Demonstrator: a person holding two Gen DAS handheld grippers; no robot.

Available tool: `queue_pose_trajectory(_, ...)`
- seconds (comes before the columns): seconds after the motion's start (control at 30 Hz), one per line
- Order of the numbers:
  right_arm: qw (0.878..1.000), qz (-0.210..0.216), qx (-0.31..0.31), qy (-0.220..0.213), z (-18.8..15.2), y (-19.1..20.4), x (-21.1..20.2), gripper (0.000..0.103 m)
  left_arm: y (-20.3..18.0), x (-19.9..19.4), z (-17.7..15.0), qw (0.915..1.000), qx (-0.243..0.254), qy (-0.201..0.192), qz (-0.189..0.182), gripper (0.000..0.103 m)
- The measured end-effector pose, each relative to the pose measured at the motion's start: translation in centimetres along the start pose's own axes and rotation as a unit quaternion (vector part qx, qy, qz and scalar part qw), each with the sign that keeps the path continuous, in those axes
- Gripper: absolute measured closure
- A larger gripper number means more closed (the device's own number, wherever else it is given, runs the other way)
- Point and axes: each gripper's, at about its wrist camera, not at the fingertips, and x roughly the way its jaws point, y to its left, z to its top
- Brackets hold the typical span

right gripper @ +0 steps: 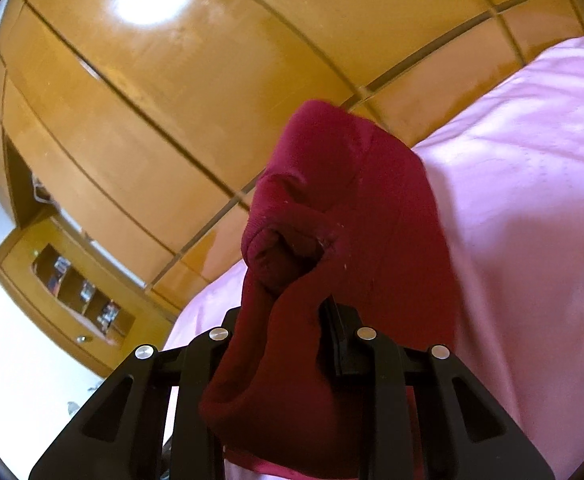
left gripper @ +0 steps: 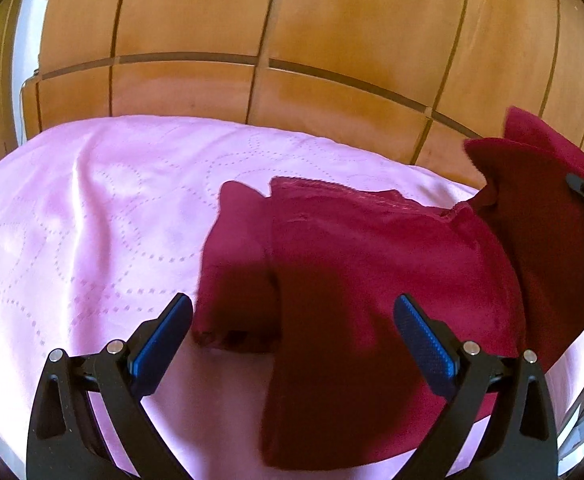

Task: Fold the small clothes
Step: 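Lift the shirt end with the right tool and fold it toward the left tool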

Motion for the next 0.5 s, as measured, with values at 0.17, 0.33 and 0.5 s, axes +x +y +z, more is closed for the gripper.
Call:
queue_pose_trajectory(0.17, 0.999, 0.028, -0.001, 0.028, -1.2, 2.4, 2.8, 0.077, 1.4, -0.2, -0.1, 0.9994, -0.034, 0.005, -0.009, 0.003)
queue_pose_trajectory(0.33, 0.997, 0.049, -0.028, 0.059, -2.9, 5.4, 5.8, 0.077, 2.3, -0.7, -0.3, 0.9989, -0.047, 0.001, -0.009, 0.003)
queue_pose_trajectory(0.5, 0.991, 0.068, -0.051, 0.101, -5.3, 8.1, 9.5, 0.077, 3.4, -0.8, -0.7, 0.9979, -0.064, 0.005, -0.009, 0.003)
